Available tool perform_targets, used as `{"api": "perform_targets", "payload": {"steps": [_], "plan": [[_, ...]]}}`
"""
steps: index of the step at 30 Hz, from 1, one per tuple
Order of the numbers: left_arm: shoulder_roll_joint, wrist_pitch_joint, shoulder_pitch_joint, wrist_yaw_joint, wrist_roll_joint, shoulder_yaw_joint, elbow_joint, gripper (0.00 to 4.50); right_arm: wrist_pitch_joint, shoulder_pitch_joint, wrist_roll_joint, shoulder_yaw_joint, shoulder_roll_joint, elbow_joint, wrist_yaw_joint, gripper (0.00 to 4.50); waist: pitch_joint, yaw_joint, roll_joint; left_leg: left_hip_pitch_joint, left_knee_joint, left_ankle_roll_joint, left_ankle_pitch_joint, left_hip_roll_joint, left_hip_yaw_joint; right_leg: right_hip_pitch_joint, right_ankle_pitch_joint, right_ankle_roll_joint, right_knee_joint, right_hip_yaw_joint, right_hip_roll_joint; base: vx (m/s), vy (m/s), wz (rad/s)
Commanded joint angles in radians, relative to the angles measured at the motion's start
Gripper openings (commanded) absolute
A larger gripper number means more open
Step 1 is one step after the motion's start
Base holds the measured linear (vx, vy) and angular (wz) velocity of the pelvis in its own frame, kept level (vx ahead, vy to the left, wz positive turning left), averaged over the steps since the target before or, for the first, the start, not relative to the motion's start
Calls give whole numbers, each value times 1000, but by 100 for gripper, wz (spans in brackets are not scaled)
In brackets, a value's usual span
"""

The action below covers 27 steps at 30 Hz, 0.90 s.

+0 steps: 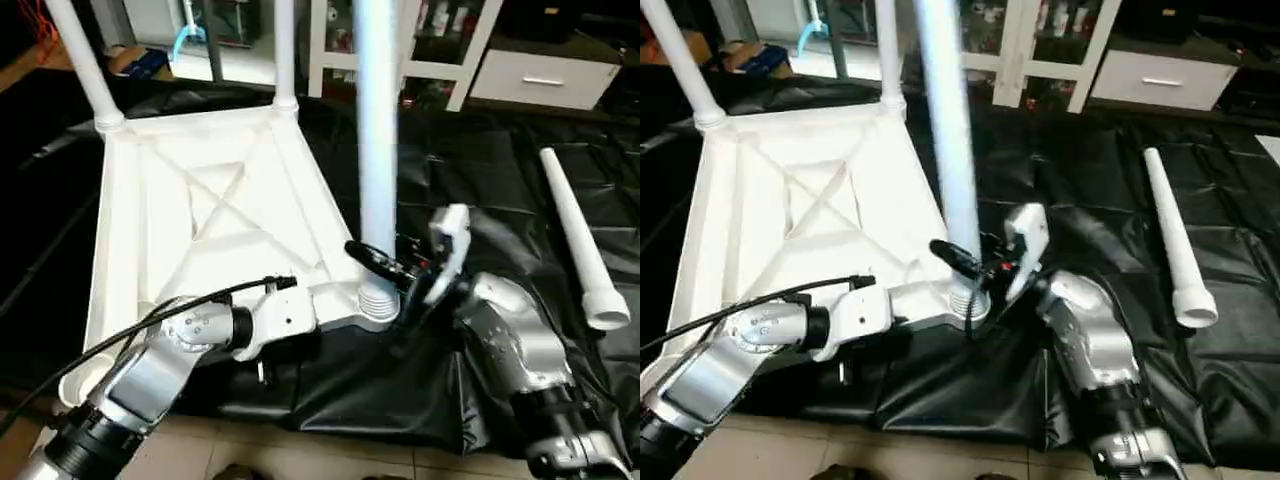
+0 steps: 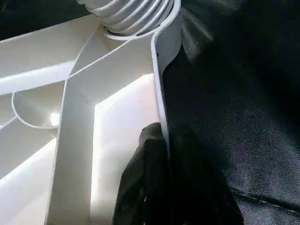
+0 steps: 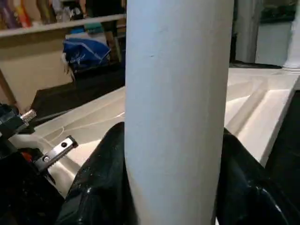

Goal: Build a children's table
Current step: Insert table leg to table base

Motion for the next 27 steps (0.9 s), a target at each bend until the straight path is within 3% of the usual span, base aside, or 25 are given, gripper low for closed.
{"api": "perform_targets", "payload": {"steps": [1, 8, 18, 22, 27], "plan": [[-13, -29, 24, -6, -8, -27, 19, 0, 15, 53, -33, -50, -44, 31, -50, 181, -26, -11, -9, 18, -83, 24, -243, 48, -17, 4, -332, -161, -85, 41, -41, 0, 0, 0], [-17, -33, 19, -5, -4, -26, 29, 0, 23, 118, -16, -81, -62, -27, -68, 181, -25, -8, -13, 23, -83, 24, -267, 48, -10, -4, -336, -147, -88, 52, -35, 0, 0, 0], [-17, -32, 22, -1, -1, -18, 29, 0, 29, 240, 2, -113, -76, -129, -108, 181, -26, 0, -16, 22, -79, 41, -241, 47, -3, 0, -273, -138, -84, 57, -33, 0, 0, 0], [-17, -33, 21, 2, -2, -18, 31, 0, 29, 294, 12, -113, -74, -175, -130, 181, -27, 0, -15, 17, -78, 50, -211, 46, -5, 6, -240, -139, -79, 54, -33, 0, 0, 0], [-23, -34, 18, 6, 0, -16, 38, 0, 25, 363, -11, -85, -69, -241, -142, 181, -26, 0, -17, 15, -80, 46, -227, 45, -7, 7, -267, -125, -82, 54, -33, 0, 0, 0]]}}
